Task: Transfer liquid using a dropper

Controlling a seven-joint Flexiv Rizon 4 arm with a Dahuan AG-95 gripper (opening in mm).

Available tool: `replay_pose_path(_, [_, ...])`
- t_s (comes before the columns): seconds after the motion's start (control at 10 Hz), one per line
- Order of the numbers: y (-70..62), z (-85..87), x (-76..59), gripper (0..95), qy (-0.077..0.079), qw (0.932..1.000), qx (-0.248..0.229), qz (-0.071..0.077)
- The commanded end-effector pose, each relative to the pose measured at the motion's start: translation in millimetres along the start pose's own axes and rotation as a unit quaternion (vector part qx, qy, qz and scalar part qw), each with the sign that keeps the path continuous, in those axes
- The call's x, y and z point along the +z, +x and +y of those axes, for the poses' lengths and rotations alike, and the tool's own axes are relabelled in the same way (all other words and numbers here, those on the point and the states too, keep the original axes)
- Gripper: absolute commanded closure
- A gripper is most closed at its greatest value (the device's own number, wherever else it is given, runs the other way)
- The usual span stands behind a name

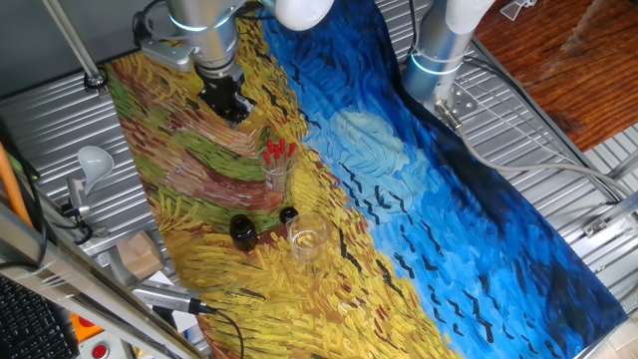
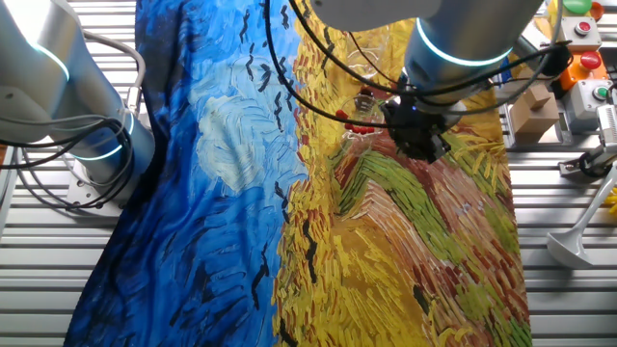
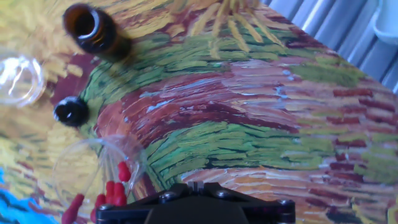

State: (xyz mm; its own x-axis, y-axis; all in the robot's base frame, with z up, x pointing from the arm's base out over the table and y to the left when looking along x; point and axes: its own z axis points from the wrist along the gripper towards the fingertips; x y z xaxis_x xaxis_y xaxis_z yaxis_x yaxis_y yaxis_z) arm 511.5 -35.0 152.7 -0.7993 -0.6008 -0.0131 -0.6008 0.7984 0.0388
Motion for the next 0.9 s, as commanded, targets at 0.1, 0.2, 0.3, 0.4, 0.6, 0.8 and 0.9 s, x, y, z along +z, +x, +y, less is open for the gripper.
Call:
replay_pose_path(0.1, [6.3,21.7,-1.4,95.0,0.005,0.9997,0.025,0.001])
replay_pose_path(0.2, [9.4,41.0,-1.1,95.0,0.007,0.9992,0.040,0.002])
replay_pose_path(0.3, [12.4,55.1,-1.4,95.0,0.008,0.9986,0.053,0.002])
replay_pose_path(0.4, [14.7,65.4,-1.0,95.0,0.009,0.9979,0.063,0.004])
replay_pose_path(0.6, [22.6,83.8,3.5,95.0,0.010,0.9964,0.084,0.003])
replay_pose_path(0.8, [23.0,84.1,3.7,95.0,0.012,0.9989,0.045,0.004])
replay_pose_path(0.9, [23.0,84.1,3.7,95.0,0.011,0.9997,0.024,0.003])
